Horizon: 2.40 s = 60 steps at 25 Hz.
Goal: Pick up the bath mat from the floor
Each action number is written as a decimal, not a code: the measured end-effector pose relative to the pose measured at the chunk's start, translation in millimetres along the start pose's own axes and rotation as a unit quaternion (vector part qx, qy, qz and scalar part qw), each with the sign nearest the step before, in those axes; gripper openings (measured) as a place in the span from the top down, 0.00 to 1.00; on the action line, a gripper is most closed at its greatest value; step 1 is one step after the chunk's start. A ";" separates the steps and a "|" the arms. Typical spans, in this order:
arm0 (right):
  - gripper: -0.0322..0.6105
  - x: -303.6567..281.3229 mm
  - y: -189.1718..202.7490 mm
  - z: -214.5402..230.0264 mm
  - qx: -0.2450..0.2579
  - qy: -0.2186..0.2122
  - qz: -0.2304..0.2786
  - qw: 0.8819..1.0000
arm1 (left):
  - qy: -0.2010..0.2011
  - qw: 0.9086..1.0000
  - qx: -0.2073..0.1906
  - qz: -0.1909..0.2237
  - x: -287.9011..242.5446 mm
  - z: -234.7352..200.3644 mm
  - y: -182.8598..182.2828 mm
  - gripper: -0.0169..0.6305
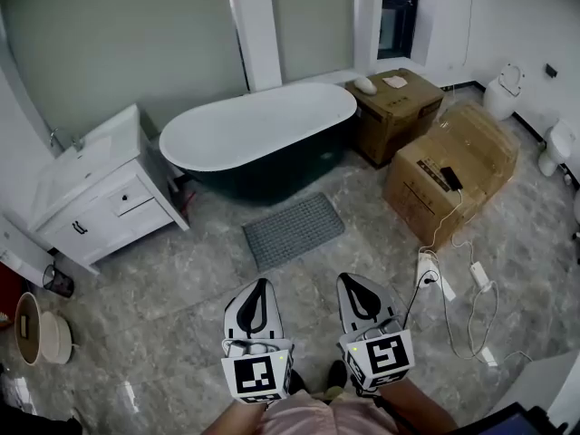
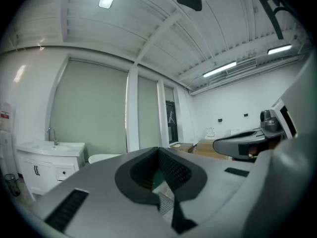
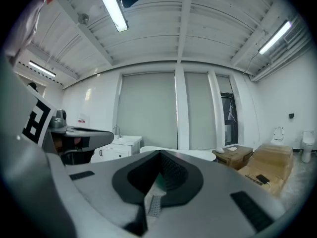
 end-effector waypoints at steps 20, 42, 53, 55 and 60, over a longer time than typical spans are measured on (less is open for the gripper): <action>0.92 24.0 28.6 55.1 -0.033 0.005 -0.009 0.999 | -0.016 1.000 -0.008 -0.015 -11.2 48.7 8.8 0.94; 0.92 -28.5 39.8 67.5 -0.017 -0.020 -0.026 0.999 | -0.069 0.997 0.016 -0.032 -32.2 19.9 36.1 0.94; 0.92 -102.1 24.0 58.0 -0.006 -0.011 -0.027 1.000 | -0.051 0.998 0.027 -0.029 -93.5 -37.6 30.4 0.94; 0.92 -113.3 21.8 59.6 -0.004 -0.009 -0.027 1.000 | -0.046 0.998 0.027 -0.025 -106.1 -43.8 27.6 0.93; 0.92 -144.5 14.6 58.2 0.012 -0.016 -0.022 1.000 | -0.041 0.999 0.033 -0.010 -134.9 -63.0 23.0 0.94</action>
Point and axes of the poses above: the fingertips, and each gripper's own axes: x backward along the fingers, z to its right, y out of its underside, the point moved 10 cm from there along x, backward along the fingers, and after that the axes turned 6 degrees about x, right-handed, at the moved point
